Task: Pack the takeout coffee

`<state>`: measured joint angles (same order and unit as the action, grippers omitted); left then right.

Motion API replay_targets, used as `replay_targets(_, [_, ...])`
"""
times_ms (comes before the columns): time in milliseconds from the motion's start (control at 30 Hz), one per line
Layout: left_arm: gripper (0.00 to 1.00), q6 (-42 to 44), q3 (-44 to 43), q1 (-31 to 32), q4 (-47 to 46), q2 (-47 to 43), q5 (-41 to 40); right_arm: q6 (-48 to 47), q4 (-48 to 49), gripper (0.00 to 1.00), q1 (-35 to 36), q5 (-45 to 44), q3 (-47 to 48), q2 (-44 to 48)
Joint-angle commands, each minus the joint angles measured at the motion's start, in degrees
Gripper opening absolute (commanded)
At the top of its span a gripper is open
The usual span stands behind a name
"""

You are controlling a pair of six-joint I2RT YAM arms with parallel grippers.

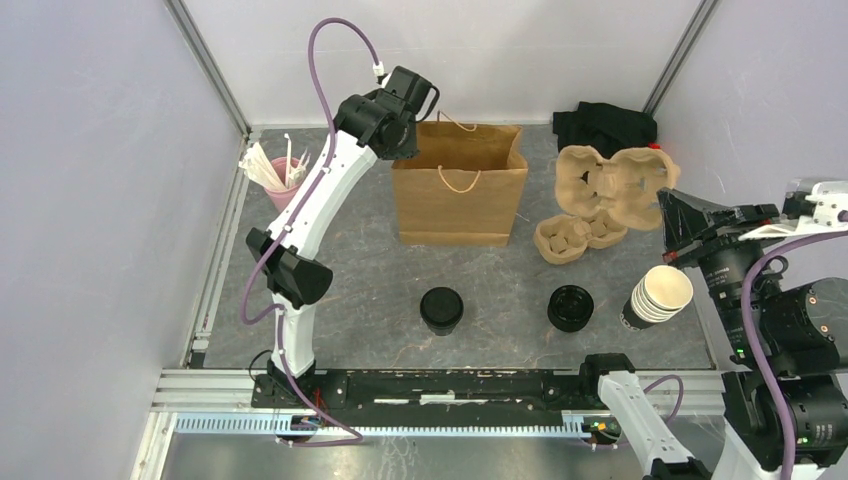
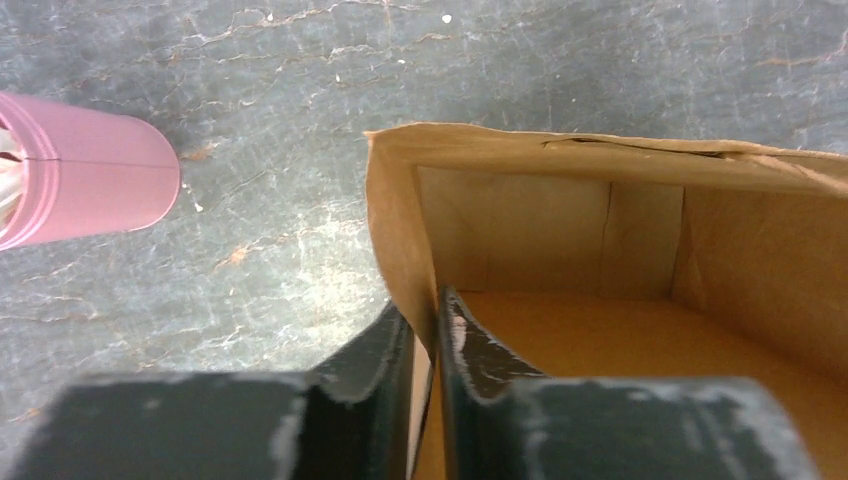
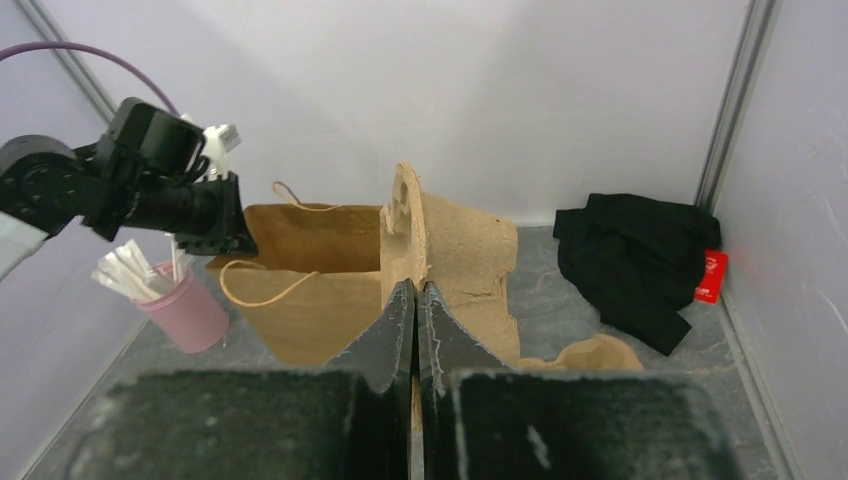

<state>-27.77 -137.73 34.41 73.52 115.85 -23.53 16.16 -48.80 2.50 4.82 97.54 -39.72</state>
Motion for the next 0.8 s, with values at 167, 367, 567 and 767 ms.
replay_targets(167, [0.02, 0.61, 6.35, -0.13, -9.1, -8.17, -2.75, 6.57, -3.9, 0.0, -0.12, 7.48, 11.18, -4.09])
replay_targets(367, [0.02, -3.88, 22.64, -0.12, -17.1, -20.21, -2.68, 16.43, 7.57, 0.0, -0.09, 16.43, -0.34, -0.99])
replay_targets(567, [0.02, -7.98, 42.55, -0.09, -30.16, -34.62, -1.02, 23.52, 19.92, 0.0, -0.12, 25.17, -10.61, -0.89])
replay_targets(767, [0.02, -9.01, 59.57, -0.14, -45.27, -45.21, -2.08, 26.62, 26.8, 0.0, -0.11, 31.56, -13.67, -4.24])
